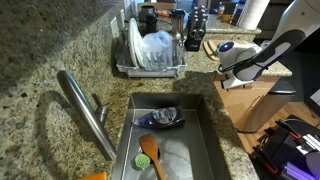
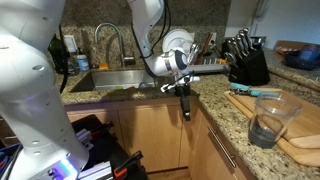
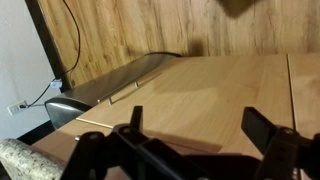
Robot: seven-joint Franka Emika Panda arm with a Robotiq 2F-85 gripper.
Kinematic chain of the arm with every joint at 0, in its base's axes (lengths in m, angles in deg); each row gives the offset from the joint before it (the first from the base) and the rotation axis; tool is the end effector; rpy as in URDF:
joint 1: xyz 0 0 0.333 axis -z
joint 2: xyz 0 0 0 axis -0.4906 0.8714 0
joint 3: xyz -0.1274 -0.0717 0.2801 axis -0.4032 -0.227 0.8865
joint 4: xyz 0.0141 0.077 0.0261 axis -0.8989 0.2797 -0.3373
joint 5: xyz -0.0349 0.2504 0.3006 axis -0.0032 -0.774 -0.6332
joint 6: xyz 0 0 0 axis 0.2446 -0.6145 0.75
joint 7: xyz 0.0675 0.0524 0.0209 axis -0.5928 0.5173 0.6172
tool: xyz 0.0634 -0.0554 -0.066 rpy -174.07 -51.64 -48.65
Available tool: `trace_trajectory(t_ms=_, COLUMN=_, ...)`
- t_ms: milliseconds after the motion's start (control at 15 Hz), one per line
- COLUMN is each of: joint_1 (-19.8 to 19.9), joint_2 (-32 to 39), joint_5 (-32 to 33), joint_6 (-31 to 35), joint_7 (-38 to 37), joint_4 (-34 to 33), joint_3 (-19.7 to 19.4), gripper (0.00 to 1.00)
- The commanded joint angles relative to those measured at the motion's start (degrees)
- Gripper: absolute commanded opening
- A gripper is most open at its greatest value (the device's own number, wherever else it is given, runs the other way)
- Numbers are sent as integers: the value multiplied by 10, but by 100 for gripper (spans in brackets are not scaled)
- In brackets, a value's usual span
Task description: Close the open drawer on the right
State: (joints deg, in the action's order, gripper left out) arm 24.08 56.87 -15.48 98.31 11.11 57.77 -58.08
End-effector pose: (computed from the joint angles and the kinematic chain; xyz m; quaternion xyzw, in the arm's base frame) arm 0.5161 -0.0665 0.1345 0.8987 -0.3479 -0.0277 0.2655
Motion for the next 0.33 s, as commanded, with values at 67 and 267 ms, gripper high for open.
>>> trace_trajectory(t_ms=67, joint_1=2, joint_2=-22, joint_5=-55, joint_6=15, joint_7=54, joint_4=24, joint_3=18, gripper=100)
trace_trajectory(t_ms=267, joint_1=-12, joint_2=-4, joint_5=-51, joint_6=-2, joint_7=41, joint_4=3, joint_3=10, gripper=100)
